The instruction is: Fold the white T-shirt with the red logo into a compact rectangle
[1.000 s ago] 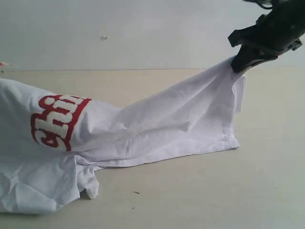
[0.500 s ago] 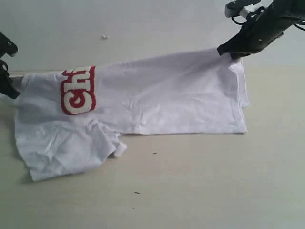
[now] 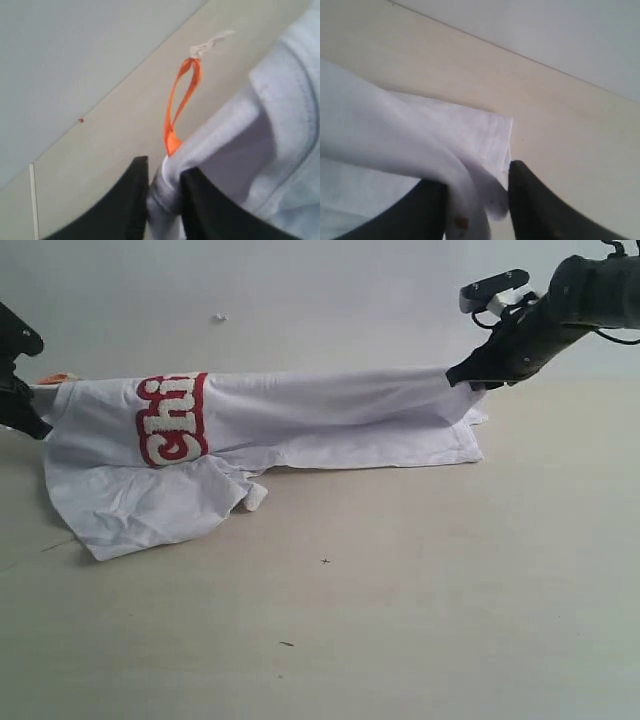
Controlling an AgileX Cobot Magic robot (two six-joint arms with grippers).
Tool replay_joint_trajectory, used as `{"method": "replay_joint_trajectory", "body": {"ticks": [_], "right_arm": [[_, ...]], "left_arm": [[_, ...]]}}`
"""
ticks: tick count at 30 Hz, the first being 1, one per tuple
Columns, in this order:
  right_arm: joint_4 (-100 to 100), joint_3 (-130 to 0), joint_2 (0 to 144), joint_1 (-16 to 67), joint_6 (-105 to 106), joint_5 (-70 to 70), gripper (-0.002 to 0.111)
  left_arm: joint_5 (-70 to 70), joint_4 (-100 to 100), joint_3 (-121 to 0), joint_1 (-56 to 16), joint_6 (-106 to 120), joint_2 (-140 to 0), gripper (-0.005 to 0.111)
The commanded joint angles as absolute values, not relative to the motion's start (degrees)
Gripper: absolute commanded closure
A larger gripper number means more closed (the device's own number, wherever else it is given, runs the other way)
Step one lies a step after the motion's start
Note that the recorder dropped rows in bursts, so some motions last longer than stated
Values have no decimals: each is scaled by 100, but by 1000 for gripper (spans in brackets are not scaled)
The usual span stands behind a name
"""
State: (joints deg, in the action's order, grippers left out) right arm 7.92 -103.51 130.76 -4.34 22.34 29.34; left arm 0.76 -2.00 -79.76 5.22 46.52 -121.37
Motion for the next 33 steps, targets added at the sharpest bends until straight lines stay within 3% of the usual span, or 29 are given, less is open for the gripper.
{"method": "replay_joint_trajectory", "body": {"ticks": [1, 4, 5, 7, 12, 16, 22, 26, 33], "right_arm": [[730, -10389, 12863, -477, 2045, 2567, 64], [730, -10389, 12686, -477, 1982, 2341, 64], [730, -10389, 12634, -477, 1982, 2269, 64], [730, -10389, 12552, -477, 1982, 2214, 63], [744, -10712, 12623, -513, 992, 2797, 44], [778, -11537, 12952, -615, 419, 4225, 46], [2073, -12739, 13468, -956, 635, 5959, 44], [3284, -13038, 13721, -1233, 791, 6240, 45], [4528, -13038, 13746, -1473, 1504, 5712, 45]], "left_arm": [[-442, -385, -8011, 572, 4529, -12105, 38], [-999, -438, -8011, 572, 4498, -12105, 3], [-1162, -450, -8011, 572, 4485, -12105, 2], [-1447, -468, -8011, 572, 4471, -12105, 3], [-1294, -591, -8011, 572, 4441, -12105, 3], [-771, -1768, -8011, 588, 4150, -12066, 3], [227, -1901, -8177, 753, 4114, -11943, 3], [1386, -2138, -8628, 829, 4086, -11943, 3], [1876, -2464, -9200, 890, 4211, -11887, 3]]}}
